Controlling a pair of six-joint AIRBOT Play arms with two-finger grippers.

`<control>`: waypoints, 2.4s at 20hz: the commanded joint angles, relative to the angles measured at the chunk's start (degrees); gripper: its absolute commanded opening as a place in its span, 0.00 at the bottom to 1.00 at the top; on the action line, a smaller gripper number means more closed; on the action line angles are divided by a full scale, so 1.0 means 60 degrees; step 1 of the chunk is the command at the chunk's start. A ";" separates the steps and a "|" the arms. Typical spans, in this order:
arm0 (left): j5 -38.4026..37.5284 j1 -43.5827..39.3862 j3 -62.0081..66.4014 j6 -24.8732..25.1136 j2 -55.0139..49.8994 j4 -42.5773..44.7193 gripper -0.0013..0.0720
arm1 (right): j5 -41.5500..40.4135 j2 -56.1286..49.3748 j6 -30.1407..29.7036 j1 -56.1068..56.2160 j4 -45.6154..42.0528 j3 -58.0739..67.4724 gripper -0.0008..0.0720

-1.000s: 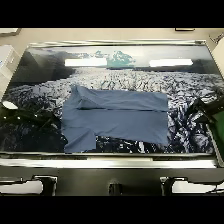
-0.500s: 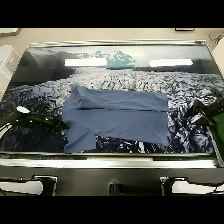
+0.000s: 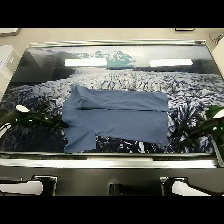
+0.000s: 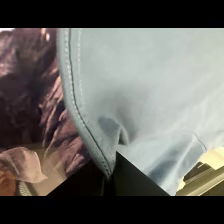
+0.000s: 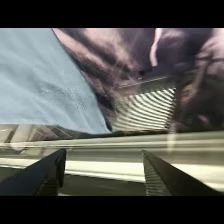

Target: Fold the clothes and pants, and hang the long-sleeved shirts on hangers.

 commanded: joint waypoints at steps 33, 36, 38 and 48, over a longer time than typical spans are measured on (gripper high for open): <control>0.3395 -0.0007 1.1249 0.0568 0.5858 0.0459 0.04 | -0.3938 0.3759 -0.1326 -0.0004 0.1974 1.2575 0.05; 0.3391 -0.0007 1.0819 0.0565 0.7060 0.0539 0.04 | -0.3384 0.4863 -0.0780 -0.0004 0.1129 1.2404 0.05; 0.3413 -0.0007 1.0823 0.0131 0.7526 0.0903 0.04 | -0.3402 0.5340 -0.0244 -0.0004 0.0838 1.2404 0.05; 0.1566 0.0000 1.0801 -0.1191 0.7603 0.2364 0.04 | -0.2277 0.5089 0.0838 -0.0004 0.0812 1.2404 0.05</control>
